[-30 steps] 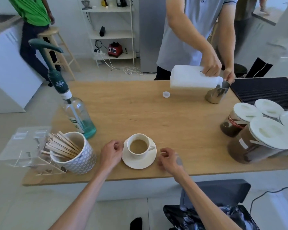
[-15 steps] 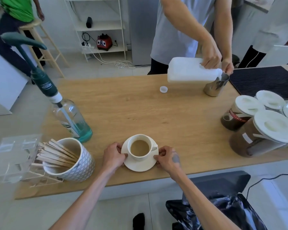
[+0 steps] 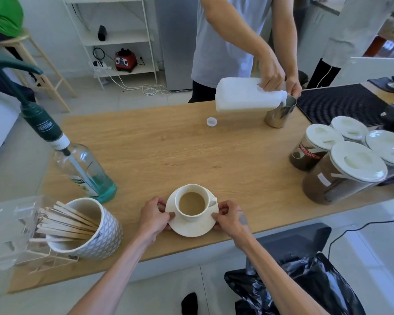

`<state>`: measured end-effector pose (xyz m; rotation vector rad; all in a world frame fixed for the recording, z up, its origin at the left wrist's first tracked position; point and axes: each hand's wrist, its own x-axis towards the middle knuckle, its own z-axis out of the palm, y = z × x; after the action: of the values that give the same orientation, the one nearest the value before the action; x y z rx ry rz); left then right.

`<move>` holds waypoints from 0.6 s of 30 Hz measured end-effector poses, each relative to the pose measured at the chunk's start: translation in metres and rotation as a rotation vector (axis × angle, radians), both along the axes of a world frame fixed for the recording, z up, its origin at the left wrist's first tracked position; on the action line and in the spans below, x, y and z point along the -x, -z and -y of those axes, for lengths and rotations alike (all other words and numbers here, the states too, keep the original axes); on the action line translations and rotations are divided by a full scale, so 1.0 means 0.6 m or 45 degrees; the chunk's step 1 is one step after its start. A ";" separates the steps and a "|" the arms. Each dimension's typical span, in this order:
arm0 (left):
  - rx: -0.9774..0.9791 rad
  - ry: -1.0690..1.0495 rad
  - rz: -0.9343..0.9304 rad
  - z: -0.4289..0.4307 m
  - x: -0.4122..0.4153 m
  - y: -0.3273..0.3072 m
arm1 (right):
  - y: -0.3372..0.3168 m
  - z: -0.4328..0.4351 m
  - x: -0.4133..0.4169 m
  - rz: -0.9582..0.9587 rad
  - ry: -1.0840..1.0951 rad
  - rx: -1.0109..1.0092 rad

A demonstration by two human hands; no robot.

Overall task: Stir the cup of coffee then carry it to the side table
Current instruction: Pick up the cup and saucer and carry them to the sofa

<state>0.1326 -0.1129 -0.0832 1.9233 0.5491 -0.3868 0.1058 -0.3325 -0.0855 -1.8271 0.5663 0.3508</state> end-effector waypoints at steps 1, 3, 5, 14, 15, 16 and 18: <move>0.021 0.021 -0.003 0.004 0.000 0.000 | -0.003 0.006 0.007 0.003 0.021 -0.012; 0.056 0.070 -0.008 0.016 -0.001 -0.002 | -0.007 0.019 0.020 0.010 0.067 -0.053; 0.085 0.133 0.005 0.034 0.000 -0.007 | -0.008 0.032 0.038 0.023 0.130 -0.115; 0.217 0.463 0.045 0.173 0.010 -0.038 | -0.032 0.136 0.149 0.129 0.564 -0.324; 0.236 0.512 0.043 0.192 0.015 -0.042 | -0.033 0.150 0.164 0.147 0.607 -0.292; 0.259 0.576 0.037 0.221 0.025 -0.047 | -0.038 0.170 0.188 0.171 0.654 -0.250; 0.289 0.670 0.026 0.266 0.042 -0.055 | -0.047 0.200 0.229 0.201 0.720 -0.200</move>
<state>0.1071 -0.2726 -0.0504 1.8277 -0.0280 -0.7303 -0.0313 -0.4528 -0.0573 -1.4531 0.8840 -0.1279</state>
